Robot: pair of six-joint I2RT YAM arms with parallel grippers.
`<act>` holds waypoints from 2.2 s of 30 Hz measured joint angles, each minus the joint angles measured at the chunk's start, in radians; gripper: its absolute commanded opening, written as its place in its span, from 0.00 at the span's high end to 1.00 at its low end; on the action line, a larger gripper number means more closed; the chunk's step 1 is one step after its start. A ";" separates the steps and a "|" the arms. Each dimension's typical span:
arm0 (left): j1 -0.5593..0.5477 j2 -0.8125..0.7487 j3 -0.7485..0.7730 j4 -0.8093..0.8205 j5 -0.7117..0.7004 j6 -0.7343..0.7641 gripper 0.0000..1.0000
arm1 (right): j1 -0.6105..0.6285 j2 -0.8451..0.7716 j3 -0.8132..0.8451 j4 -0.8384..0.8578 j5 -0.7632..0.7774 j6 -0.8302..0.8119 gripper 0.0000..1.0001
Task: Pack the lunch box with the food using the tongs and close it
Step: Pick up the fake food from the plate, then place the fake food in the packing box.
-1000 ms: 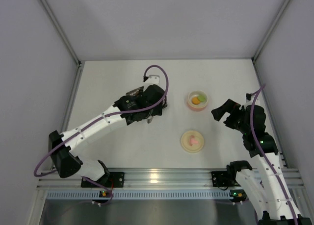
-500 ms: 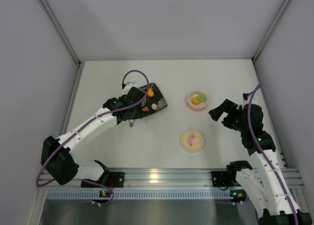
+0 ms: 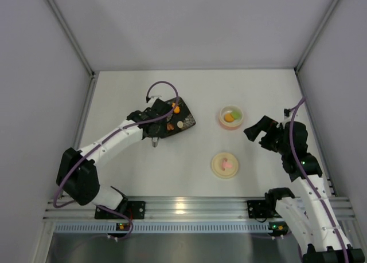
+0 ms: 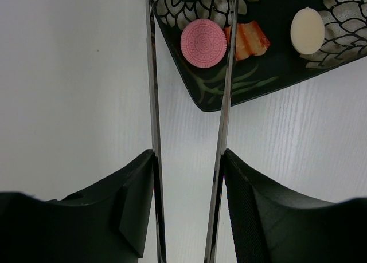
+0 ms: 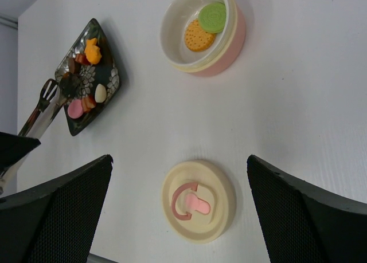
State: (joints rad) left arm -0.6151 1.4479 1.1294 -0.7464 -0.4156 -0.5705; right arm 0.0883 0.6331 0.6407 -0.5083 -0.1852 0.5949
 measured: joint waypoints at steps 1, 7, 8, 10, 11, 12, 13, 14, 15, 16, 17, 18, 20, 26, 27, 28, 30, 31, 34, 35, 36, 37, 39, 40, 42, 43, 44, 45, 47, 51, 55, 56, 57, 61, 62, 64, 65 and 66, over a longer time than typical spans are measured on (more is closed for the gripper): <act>0.001 0.005 0.000 0.003 0.001 0.002 0.46 | 0.000 0.000 0.000 0.000 0.000 0.000 0.01; 0.006 0.032 0.002 0.023 0.008 0.016 0.47 | 0.000 0.005 0.000 0.000 0.000 0.000 0.00; 0.006 0.035 0.002 0.025 0.008 0.019 0.47 | 0.000 0.005 0.000 0.000 0.000 0.000 0.01; 0.007 0.041 0.003 0.027 0.009 0.022 0.48 | 0.000 0.005 0.000 0.000 0.000 0.000 0.01; 0.007 0.043 0.003 0.029 0.010 0.024 0.49 | 0.000 0.005 0.000 0.000 0.000 0.000 0.01; 0.007 0.045 0.004 0.029 0.011 0.024 0.50 | 0.000 0.005 0.000 0.000 0.000 0.000 0.00; 0.008 0.047 0.006 0.029 0.011 0.025 0.50 | 0.000 0.005 0.000 0.000 0.000 0.000 0.01; 0.008 0.050 0.008 0.029 0.011 0.025 0.50 | 0.000 0.005 0.000 0.001 0.000 0.000 0.00; 0.009 0.051 0.011 0.029 0.011 0.026 0.51 | 0.000 0.005 0.000 0.001 0.000 0.000 0.00; 0.010 0.051 0.013 0.029 0.011 0.027 0.52 | 0.000 0.005 0.000 0.001 0.000 0.000 0.00; 0.010 0.052 0.015 0.029 0.011 0.027 0.53 | 0.000 0.005 0.000 0.001 0.000 0.000 0.01; 0.011 0.052 0.017 0.029 0.011 0.028 0.54 | 0.000 0.005 0.000 0.002 0.000 0.000 0.00; 0.011 0.056 0.023 0.029 0.012 0.031 0.57 | 0.000 0.005 0.000 0.003 0.000 0.000 0.00; 0.011 0.078 0.040 0.030 0.021 0.042 0.63 | 0.000 0.004 -0.006 0.006 0.000 0.000 0.01; 0.011 0.080 0.041 0.030 0.025 0.042 0.64 | 0.000 0.004 -0.007 0.006 0.000 0.000 0.01; 0.011 0.080 0.042 0.030 0.028 0.042 0.65 | 0.000 0.004 -0.007 0.006 0.000 0.000 0.01; 0.011 0.080 0.049 0.027 0.035 0.042 0.65 | 0.000 0.004 -0.007 0.006 0.000 0.000 0.01; 0.011 0.080 0.054 0.027 0.038 0.042 0.65 | 0.000 0.004 -0.007 0.006 0.000 0.000 0.01; 0.011 0.077 0.074 0.019 0.057 0.042 0.64 | 0.000 0.004 -0.007 0.006 0.000 0.000 0.01; 0.011 0.072 0.080 0.016 0.064 0.042 0.64 | 0.000 0.004 -0.007 0.006 0.000 0.000 0.01; 0.011 0.066 0.086 0.011 0.072 0.042 0.64 | 0.000 0.004 -0.007 0.006 0.000 0.000 0.01; 0.010 0.055 0.090 0.007 0.078 0.042 0.64 | 0.000 0.004 -0.007 0.006 0.000 0.000 0.01; 0.002 0.035 0.102 -0.004 0.087 0.041 0.64 | 0.000 0.004 -0.008 0.006 0.000 0.002 0.00; -0.005 0.027 0.112 -0.013 0.087 0.041 0.64 | 0.000 0.004 -0.008 0.006 0.000 0.002 0.00; -0.026 0.013 0.129 -0.022 0.090 0.038 0.64 | 0.000 0.004 -0.008 0.006 0.000 0.004 0.00; -0.039 0.010 0.142 -0.027 0.090 0.037 0.64 | 0.000 0.004 -0.008 0.006 0.000 0.004 0.01; -0.055 0.008 0.156 -0.033 0.090 0.035 0.64 | 0.000 0.004 -0.008 0.006 0.000 0.004 0.01; -0.072 0.008 0.171 -0.036 0.089 0.033 0.64 | 0.000 0.004 -0.008 0.006 0.000 0.004 0.01; -0.111 0.011 0.207 -0.046 0.087 0.025 0.64 | 0.000 0.004 -0.008 0.006 0.000 0.004 0.01; -0.208 0.054 0.314 -0.055 0.081 0.016 0.64 | 0.000 0.003 -0.008 0.006 0.001 0.004 0.01; -0.290 0.153 0.438 -0.053 0.081 0.015 0.64 | 0.000 -0.005 -0.008 0.003 0.005 0.004 0.01; -0.305 0.183 0.467 -0.050 0.081 0.015 0.64 | 0.000 -0.008 -0.008 0.002 0.008 0.003 0.00; -0.319 0.213 0.495 -0.049 0.082 0.016 0.64 | 0.000 -0.011 -0.007 -0.001 0.010 0.002 0.00; -0.351 0.318 0.574 -0.043 0.086 0.016 0.64 | 0.000 -0.021 -0.005 -0.008 0.029 -0.001 0.00; -0.355 0.343 0.593 -0.041 0.087 0.018 0.64 | 0.000 -0.023 -0.004 -0.010 0.033 -0.002 0.00; -0.360 0.384 0.624 -0.040 0.088 0.020 0.64 | 0.000 -0.024 -0.002 -0.013 0.038 -0.005 0.01; -0.363 0.404 0.638 -0.040 0.089 0.021 0.64 | 0.000 -0.024 0.001 -0.016 0.040 -0.008 0.00; -0.364 0.418 0.647 -0.037 0.090 0.023 0.64 | 0.000 -0.024 0.003 -0.016 0.043 -0.009 0.01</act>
State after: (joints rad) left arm -0.9794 1.8656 1.7767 -0.7834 -0.3256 -0.5472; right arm 0.0883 0.6090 0.6437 -0.5240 -0.1425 0.5858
